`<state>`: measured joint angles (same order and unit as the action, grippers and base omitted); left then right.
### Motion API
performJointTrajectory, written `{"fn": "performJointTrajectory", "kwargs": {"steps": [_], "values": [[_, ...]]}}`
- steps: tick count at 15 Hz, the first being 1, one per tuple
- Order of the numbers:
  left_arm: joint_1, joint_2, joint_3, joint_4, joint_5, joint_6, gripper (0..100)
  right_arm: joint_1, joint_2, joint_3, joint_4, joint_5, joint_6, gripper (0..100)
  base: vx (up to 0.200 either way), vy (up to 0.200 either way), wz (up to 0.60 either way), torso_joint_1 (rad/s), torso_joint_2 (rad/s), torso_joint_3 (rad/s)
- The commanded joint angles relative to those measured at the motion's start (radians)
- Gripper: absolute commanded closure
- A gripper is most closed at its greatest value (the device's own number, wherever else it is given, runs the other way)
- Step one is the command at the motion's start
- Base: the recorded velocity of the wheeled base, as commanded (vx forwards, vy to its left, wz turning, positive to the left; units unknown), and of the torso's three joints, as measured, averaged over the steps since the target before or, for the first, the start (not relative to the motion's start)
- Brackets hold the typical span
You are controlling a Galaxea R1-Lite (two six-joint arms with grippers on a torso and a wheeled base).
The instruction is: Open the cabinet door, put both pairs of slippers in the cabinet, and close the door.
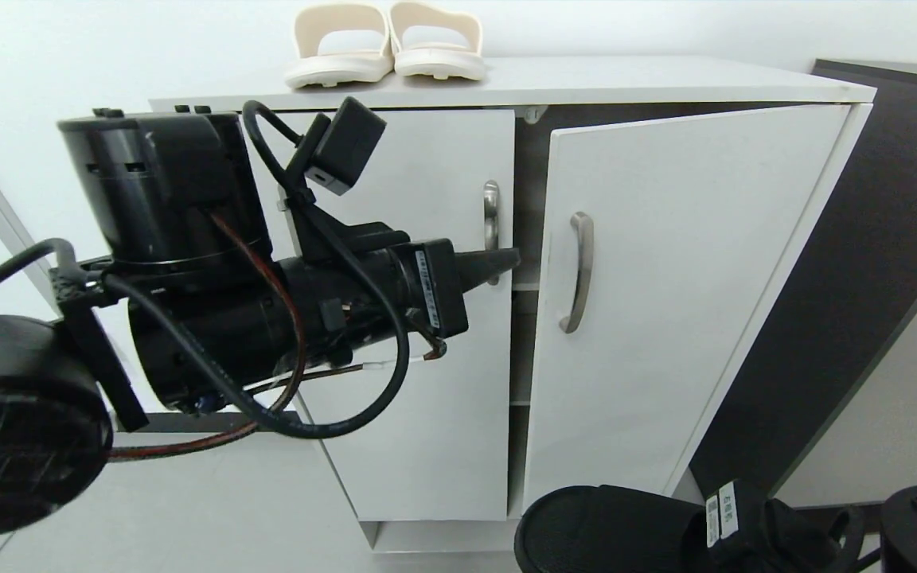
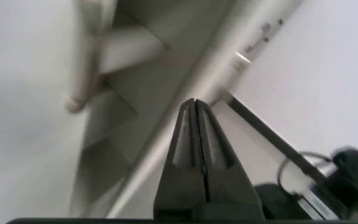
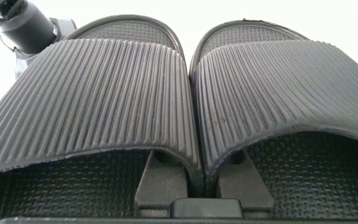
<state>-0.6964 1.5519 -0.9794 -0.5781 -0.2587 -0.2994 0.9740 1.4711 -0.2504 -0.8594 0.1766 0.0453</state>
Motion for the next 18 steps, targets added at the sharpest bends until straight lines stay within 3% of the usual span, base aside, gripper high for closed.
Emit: {"fn": "performJointTrajectory", "kwargs": {"steps": [1,6,10,15,18], "values": [[0.043,0.063,-0.055,-0.003,-0.001,-0.015,100,0.002,-0.002,0.000,0.000,0.000,-0.001,100,0.000,0.000,0.00,0.000,0.00,0.000],[0.061,0.158,-0.160,-0.006,-0.001,-0.023,100,0.002,0.000,0.010,-0.001,0.000,-0.002,100,0.000,0.000,0.00,0.000,0.00,0.000],[0.035,0.203,-0.217,-0.006,-0.001,-0.021,100,0.008,-0.003,0.010,-0.001,-0.006,-0.002,100,0.000,0.000,0.00,0.000,0.00,0.000],[0.000,0.215,-0.229,-0.006,0.001,-0.020,100,0.028,-0.002,0.011,0.002,-0.009,-0.002,100,0.000,0.000,0.00,0.000,0.00,0.000],[-0.015,0.195,-0.200,-0.006,0.001,-0.020,100,0.037,-0.002,0.017,0.003,-0.009,-0.002,100,-0.200,0.000,0.00,0.001,0.00,0.002]]}}
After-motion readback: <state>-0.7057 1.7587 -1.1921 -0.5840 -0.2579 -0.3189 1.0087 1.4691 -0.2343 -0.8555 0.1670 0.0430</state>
